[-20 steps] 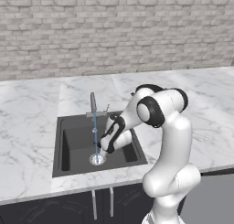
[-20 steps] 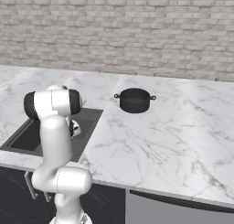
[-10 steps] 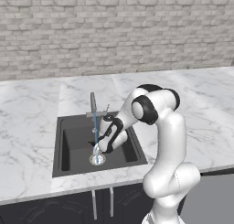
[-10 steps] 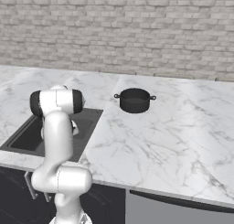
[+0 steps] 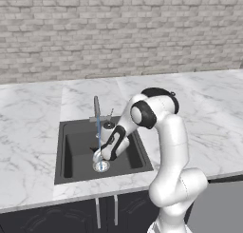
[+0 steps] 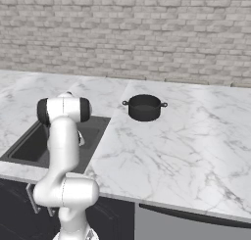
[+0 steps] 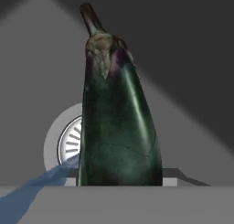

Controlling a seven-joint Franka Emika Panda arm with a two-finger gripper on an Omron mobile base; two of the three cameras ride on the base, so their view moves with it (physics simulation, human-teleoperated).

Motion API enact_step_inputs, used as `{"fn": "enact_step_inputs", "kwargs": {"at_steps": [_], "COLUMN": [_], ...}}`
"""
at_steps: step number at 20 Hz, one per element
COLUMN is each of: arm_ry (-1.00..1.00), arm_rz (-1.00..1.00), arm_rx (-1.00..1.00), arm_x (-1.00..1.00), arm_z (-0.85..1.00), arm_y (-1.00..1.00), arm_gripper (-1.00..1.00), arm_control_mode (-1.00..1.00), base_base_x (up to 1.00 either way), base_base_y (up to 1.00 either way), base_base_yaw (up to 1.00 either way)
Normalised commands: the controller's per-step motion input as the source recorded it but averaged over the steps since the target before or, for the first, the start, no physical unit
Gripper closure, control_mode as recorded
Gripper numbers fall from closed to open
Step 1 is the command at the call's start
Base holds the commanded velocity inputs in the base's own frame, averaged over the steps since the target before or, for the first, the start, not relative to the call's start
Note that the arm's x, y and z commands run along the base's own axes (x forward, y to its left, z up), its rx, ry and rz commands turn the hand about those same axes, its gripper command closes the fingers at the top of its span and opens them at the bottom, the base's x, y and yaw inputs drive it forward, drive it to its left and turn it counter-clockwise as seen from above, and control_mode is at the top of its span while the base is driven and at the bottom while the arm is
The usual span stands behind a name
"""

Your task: Turn on the sink faucet. Then move the eggplant from the counter to the sink. Turn off the sink. Move the vegetable from the sink to the pot next to the stove. Finally move the pot to the front center burner.

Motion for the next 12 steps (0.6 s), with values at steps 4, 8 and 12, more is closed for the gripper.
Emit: {"fn": "enact_step_inputs", "kwargs": {"at_steps": [4,8,12], "arm_ry": [0.00,0.00,0.00], "arm_rz": [-0.04,-0.04,-0.04], "arm_rx": [0.00,0.00,0.00], "arm_x": [0.29,0.24,0.24], "arm_z": [-0.23,-0.23,-0.20], "arm_y": [0.04,0.05,0.04], "arm_gripper": [1.00,1.00,1.00], "arm_control_mode": [-1.00,-1.00,-1.00], "base_base_x": [0.00,0.00,0.00], "base_base_y": [0.00,0.00,0.00], "base_base_yaw": [0.00,0.00,0.00]}}
